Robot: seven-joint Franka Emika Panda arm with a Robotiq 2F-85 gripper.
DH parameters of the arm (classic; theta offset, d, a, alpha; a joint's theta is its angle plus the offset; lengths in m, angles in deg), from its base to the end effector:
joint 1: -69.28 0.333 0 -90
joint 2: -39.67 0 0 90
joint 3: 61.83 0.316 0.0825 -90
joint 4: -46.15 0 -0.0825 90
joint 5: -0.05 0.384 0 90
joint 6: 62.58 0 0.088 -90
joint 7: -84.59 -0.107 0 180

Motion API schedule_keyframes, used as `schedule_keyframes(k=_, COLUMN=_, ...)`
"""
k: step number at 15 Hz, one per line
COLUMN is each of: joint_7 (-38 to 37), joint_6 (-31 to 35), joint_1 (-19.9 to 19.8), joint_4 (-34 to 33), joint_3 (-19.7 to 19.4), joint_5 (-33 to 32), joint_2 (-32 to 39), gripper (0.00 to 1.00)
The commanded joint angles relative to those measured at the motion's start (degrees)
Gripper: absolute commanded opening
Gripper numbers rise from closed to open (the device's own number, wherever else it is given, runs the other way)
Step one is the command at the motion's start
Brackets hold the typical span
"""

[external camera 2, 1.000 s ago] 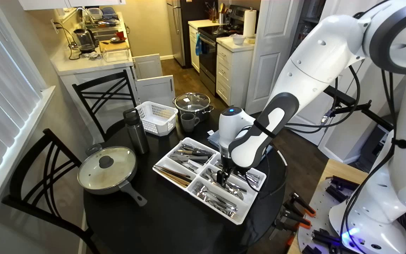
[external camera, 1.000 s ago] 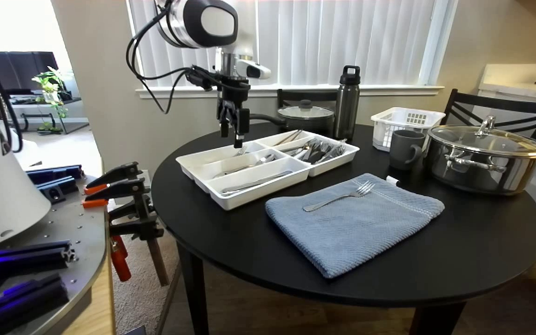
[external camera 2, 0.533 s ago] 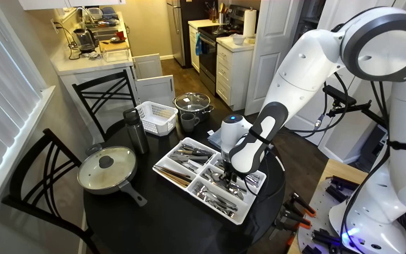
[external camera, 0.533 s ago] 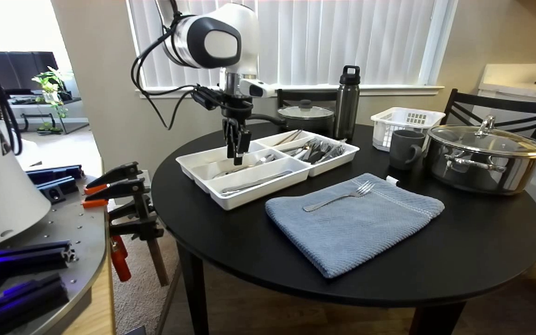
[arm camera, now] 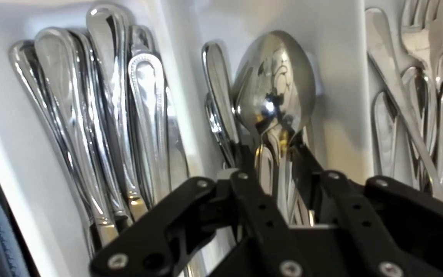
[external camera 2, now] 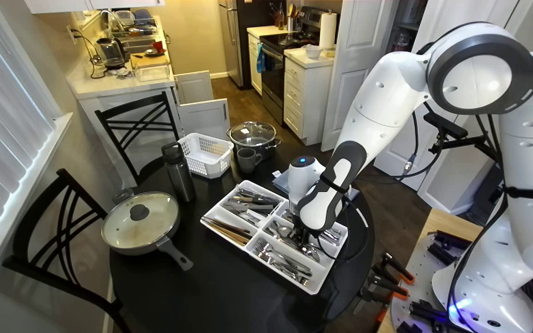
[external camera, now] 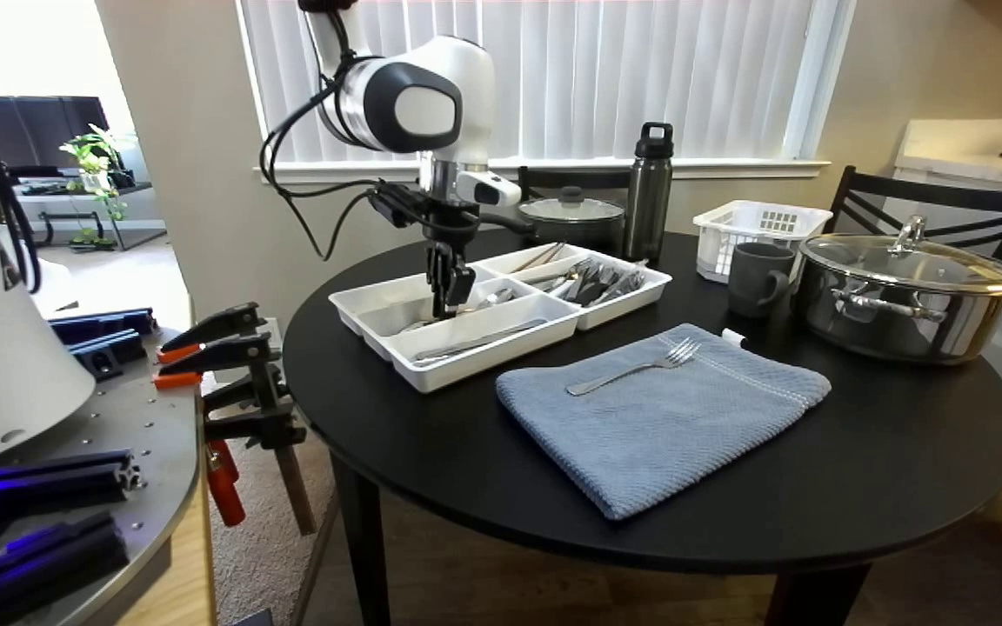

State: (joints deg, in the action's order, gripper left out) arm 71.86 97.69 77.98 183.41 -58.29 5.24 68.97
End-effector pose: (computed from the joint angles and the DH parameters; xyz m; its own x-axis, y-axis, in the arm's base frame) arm 0.4613 0.0992 0.0982 0.9877 -0.0993 -0.1207 -0.1031 -0.9944 -0.0252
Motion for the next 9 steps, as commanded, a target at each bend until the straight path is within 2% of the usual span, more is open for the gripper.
schedule_keyframes(k=1, joint_7=-0.7, joint_6=1.1, joint_1=0.2, joint_4=-1.4, joint_3=-0.4, joint_5=0.8, joint_2=1.9, gripper=0.6)
schedule_keyframes(k=5, joint_7=0.4, joint_6=0.7, joint_1=-0.1, joint_4=-3.2, joint_3=0.4, joint_5=0.7, joint_2=2.4, gripper=0.67)
schedule_keyframes(k=8, joint_7=0.7, joint_6=0.6, joint_1=0.5, joint_4=-4.9, joint_3=0.4, joint_5=0.0, joint_2=2.5, gripper=0.62)
schedule_keyframes(k=9, joint_7=0.7, joint_6=0.7, joint_1=1.1, joint_4=-5.4, joint_3=0.0, joint_5=-0.7, joint_2=2.5, gripper=0.57)
